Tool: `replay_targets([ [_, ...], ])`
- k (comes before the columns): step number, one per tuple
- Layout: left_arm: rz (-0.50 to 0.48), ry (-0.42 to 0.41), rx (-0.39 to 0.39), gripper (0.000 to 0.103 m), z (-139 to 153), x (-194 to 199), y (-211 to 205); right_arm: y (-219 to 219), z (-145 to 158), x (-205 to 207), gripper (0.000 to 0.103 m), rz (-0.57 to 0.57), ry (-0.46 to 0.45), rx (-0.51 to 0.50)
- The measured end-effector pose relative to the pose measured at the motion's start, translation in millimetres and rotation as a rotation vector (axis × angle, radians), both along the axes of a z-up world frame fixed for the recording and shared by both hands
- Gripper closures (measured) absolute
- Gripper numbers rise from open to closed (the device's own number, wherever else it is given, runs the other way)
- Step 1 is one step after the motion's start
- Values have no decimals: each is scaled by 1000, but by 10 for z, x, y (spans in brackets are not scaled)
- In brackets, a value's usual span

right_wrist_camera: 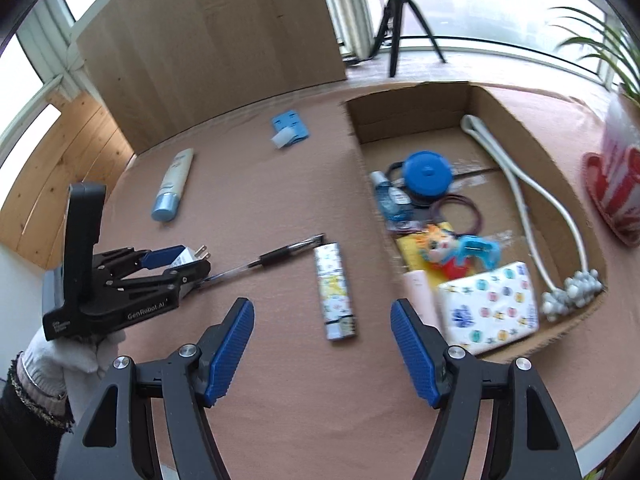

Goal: Organize objects
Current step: 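Grasp the white charger with the left gripper while the right grasps the black pen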

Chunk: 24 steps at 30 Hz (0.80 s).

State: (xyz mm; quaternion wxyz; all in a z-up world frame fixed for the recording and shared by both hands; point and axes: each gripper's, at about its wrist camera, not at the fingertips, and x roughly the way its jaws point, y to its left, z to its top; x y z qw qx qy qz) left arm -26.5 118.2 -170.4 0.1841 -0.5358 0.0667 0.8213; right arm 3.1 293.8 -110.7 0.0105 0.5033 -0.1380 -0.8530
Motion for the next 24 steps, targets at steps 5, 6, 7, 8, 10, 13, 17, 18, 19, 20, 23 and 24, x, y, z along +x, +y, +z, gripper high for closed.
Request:
replay_targets([
  [5,22,5,-1,58,-13,140,-166,-239,-49,-142,36,45,-17,-12],
  [6,27,1,4,58,-18,152,-200,-291,-54,-174,36,57,-19,-10],
  [7,33,-3,8,58,-18,171,-239,-349,-65,-217,36,69,-27,-8],
  [8,41,-4,11,58,-17,195,-282,-408,-85,-269,36,76,-42,-3],
  [10,53,-5,17,58,-13,235,-354,-493,-126,-358,36,81,-67,-7],
  [13,72,-6,22,58,-6,305,-461,-531,-253,-524,36,55,-108,-76],
  [17,88,-10,31,58,12,387,-586,-494,-483,-714,36,-63,-190,-129],
  [18,92,-11,33,58,13,398,-614,-490,-515,-752,36,-85,-198,-121],
  [19,94,-11,35,58,15,411,-634,-488,-550,-796,36,-104,-212,-113],
  [20,96,-11,38,58,20,429,-666,-489,-581,-832,36,-117,-227,-106],
  [23,102,-11,44,58,19,456,-734,-485,-671,-941,36,-153,-266,-90],
  [24,103,-12,45,58,14,452,-752,-497,-666,-961,36,-157,-261,-76],
])
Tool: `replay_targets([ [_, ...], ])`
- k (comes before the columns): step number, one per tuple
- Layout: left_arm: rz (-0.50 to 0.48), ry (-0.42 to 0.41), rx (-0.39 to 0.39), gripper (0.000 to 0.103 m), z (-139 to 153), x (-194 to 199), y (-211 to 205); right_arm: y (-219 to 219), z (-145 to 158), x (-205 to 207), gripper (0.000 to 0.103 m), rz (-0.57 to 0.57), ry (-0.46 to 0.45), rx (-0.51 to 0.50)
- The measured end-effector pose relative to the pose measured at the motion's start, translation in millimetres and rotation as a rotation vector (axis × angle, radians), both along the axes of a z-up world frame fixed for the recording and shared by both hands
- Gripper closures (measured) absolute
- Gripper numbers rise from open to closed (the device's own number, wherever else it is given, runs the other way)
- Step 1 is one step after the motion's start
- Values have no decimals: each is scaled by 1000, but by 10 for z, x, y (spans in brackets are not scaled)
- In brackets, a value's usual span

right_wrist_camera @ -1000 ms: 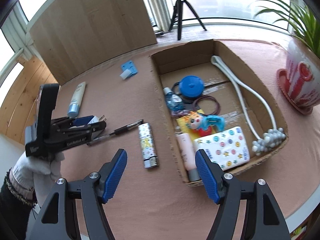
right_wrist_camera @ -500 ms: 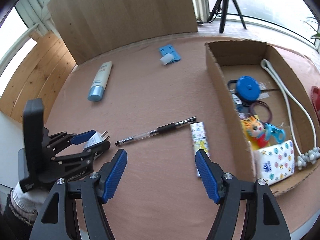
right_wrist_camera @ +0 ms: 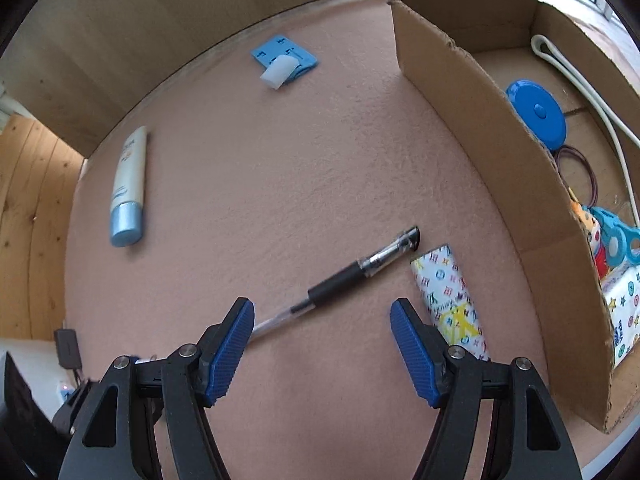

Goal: Organize objects
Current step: 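Grasp the white charger with the left gripper while the right grasps the black pen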

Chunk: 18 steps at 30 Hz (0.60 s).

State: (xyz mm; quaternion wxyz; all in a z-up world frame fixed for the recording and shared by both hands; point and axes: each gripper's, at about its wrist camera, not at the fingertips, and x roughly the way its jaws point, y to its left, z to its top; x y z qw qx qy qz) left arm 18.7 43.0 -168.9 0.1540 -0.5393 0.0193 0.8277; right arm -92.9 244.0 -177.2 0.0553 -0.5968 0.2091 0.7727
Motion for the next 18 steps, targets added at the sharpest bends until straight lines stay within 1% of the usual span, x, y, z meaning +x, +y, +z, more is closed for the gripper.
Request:
replay_targets([
  [3,7,-14,21,58,1,-12,-78,-96,-6,-91,35,26,-15,81],
  [6,31,-28,47,57,-4,-62,-140,-256,-33,-182,34,89,-36,179],
  [7,34,-31,52,57,0,-63,-168,-297,-39,-203,34,106,-37,198],
  [10,30,-45,73,57,15,-45,-221,-455,-48,-248,40,187,-32,245],
  [11,19,-48,74,56,20,-29,-222,-517,-48,-253,45,222,-30,264],
  [13,2,-44,61,51,32,0,-215,-633,-30,-247,62,293,-11,275],
  [16,-18,-42,41,51,18,12,-172,-729,-17,-218,72,367,13,272],
  [18,-18,-42,29,51,-5,0,-168,-738,-7,-186,76,391,27,258],
])
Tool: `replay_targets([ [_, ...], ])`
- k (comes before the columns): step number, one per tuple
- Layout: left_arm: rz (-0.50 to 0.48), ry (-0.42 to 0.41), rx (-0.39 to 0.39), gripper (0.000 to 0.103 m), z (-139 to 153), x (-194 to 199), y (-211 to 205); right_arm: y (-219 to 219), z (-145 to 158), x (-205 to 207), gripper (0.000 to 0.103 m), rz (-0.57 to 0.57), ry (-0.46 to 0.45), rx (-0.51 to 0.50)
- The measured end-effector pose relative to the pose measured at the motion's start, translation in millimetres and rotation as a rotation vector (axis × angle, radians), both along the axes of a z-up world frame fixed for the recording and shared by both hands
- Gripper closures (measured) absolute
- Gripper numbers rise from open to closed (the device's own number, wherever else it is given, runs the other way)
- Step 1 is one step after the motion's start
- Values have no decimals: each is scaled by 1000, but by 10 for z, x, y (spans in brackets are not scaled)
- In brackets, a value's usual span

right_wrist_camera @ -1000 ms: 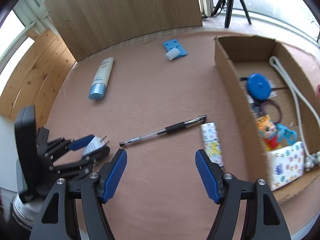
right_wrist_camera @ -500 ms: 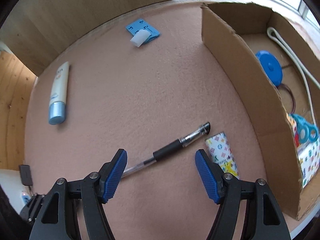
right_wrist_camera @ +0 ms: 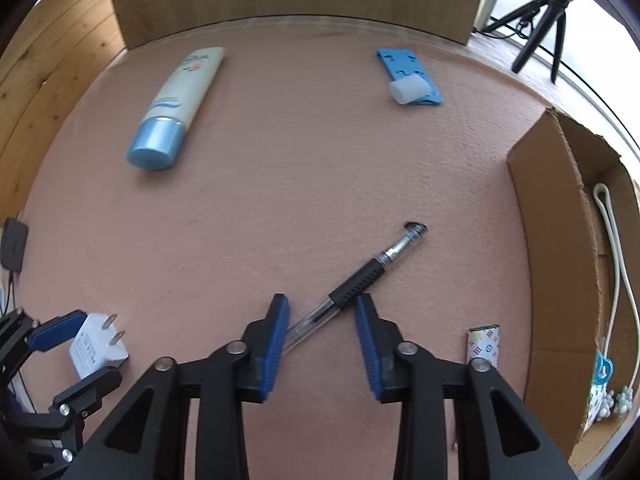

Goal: Organize objects
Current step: 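Grasp the white charger with the left gripper while the right grasps the black pen, then carry the charger and pen over the box with both grippers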

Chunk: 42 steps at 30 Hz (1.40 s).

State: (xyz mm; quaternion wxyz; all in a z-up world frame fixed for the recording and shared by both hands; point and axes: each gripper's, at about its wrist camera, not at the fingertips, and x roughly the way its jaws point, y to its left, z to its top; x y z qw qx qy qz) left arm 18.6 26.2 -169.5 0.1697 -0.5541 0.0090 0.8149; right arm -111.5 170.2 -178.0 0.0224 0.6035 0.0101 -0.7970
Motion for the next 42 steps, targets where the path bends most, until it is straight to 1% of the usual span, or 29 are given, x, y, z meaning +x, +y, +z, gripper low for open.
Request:
replay_targets([
  [3,18,-17,-5,51,-58,-53,-22,42,17,121,82,51,13,-17],
  [5,30,-15,4,50,-64,-82,-24,72,10,225,84,83,16,-14],
  [8,24,-1,-11,51,-82,-100,12,146,18,345,84,96,19,-6],
  [9,17,5,-18,52,-84,-90,34,182,22,383,84,90,18,-13],
  [10,7,6,-23,58,-87,-89,62,180,55,431,84,81,16,-20],
  [11,2,12,-33,60,-85,-79,79,214,61,450,84,67,15,-31],
  [16,24,19,-32,61,-79,-41,61,333,65,538,85,19,28,-67],
  [17,33,16,-29,62,-74,-46,56,346,61,539,86,13,33,-72],
  [18,40,15,-26,62,-72,-50,62,344,61,541,90,4,39,-76],
  [19,44,15,-24,63,-62,-53,65,366,63,566,92,-8,44,-84],
  [21,42,16,-18,63,-36,-64,90,402,65,581,95,-33,50,-110],
  [25,36,23,-7,63,19,-90,159,516,79,645,95,-64,54,-155],
  [30,29,23,20,63,79,-130,288,608,116,694,95,-81,62,-165],
  [35,6,39,25,63,158,-188,456,711,248,791,95,-95,97,-193],
  [42,-30,64,39,63,284,-343,732,885,535,904,95,-124,161,-222],
])
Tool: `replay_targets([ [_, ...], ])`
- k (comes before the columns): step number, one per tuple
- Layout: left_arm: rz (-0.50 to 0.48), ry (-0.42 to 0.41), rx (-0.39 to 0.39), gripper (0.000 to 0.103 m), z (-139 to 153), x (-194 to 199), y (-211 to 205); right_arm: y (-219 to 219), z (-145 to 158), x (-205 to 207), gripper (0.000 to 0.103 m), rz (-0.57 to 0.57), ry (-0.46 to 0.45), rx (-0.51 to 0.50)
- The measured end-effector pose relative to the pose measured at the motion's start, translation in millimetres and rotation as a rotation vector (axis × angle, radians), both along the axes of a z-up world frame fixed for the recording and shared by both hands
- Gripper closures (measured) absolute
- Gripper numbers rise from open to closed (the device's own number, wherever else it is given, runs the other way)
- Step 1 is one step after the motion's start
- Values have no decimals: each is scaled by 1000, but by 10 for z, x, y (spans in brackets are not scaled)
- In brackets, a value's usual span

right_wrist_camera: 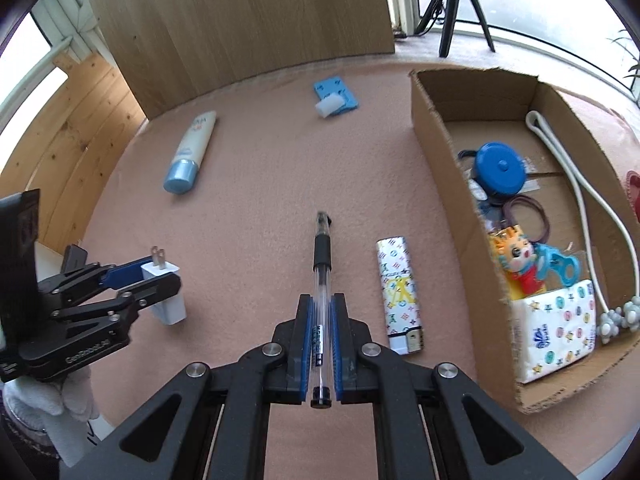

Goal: Organize objects
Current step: 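Carry the charger and pen over the box with both grippers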

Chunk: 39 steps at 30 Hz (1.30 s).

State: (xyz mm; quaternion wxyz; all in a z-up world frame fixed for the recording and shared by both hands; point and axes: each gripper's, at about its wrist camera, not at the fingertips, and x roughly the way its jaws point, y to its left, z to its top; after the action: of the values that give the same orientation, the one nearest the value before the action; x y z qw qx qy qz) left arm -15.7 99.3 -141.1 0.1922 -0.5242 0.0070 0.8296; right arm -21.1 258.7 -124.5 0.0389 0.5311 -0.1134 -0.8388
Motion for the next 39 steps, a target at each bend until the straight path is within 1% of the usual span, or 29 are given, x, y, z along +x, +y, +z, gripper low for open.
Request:
replay_targets([
  [4,-23,17,8,63,87,-91,173,186,236,73,95,-33,58,-3],
  [7,-44,29,17,63,156,-171,329,297,331,77,95,-57,74,-22],
  [11,-75,50,29,63,257,-259,528,432,514,137,95,-86,125,-29],
  [15,-107,77,43,63,379,-342,780,592,706,200,95,-134,181,14],
  [17,-124,93,54,63,453,-403,925,679,762,227,95,-156,197,57],
  [21,-153,113,63,63,563,-517,1188,913,756,277,95,-203,187,74],
  [25,-172,123,56,63,606,-644,1463,1095,705,314,95,-240,172,85],
  [31,-202,132,56,63,639,-754,1849,1203,622,312,95,-263,161,95],
  [33,-207,135,54,63,638,-774,1942,1219,612,305,95,-266,163,112],
  [39,-219,130,53,63,610,-850,2168,1290,553,295,95,-275,152,112],
])
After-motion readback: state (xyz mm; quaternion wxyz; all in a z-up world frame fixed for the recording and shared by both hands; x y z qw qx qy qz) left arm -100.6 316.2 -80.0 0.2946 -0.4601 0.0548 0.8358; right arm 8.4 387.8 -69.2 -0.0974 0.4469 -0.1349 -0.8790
